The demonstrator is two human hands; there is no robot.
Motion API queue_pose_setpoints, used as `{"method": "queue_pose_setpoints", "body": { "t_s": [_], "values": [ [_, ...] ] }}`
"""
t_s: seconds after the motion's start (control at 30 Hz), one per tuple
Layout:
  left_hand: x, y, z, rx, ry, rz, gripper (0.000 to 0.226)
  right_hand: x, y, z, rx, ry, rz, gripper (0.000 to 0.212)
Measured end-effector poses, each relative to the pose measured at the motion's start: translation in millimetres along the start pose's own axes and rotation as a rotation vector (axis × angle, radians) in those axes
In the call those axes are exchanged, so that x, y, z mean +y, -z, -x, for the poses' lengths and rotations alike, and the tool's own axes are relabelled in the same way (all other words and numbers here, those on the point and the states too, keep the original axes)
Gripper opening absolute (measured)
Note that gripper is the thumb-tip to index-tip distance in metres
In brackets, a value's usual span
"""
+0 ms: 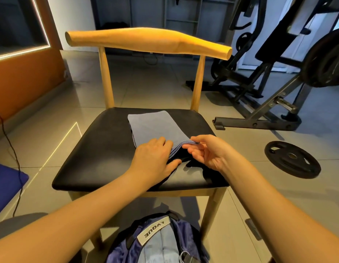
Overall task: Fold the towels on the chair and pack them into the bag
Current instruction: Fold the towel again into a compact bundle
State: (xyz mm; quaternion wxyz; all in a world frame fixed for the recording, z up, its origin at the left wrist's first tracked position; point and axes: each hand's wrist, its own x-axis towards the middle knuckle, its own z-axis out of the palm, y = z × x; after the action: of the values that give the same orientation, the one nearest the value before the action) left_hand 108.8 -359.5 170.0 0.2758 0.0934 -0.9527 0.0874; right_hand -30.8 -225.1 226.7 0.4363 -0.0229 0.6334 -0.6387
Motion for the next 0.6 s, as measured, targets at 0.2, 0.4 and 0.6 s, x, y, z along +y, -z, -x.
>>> {"method": "queue_pose_setpoints", "body": {
  "t_s": [0.2,0.4,0.6],
  "values": [
    [-11,5,4,-0.010,0.075,0.140,0.009,-3,6,3,-0.030,0.107,0.181,0.021],
    [-43,23,11,-0.132,0.136,0.469,0.018,1,25,10,-0.176,0.519,0.822,0.025],
    [-51,30,12,-0.212,0.105,0.518,0.025,6,23,2,-0.142,0.681,1.132,0.015]
  ]
}}
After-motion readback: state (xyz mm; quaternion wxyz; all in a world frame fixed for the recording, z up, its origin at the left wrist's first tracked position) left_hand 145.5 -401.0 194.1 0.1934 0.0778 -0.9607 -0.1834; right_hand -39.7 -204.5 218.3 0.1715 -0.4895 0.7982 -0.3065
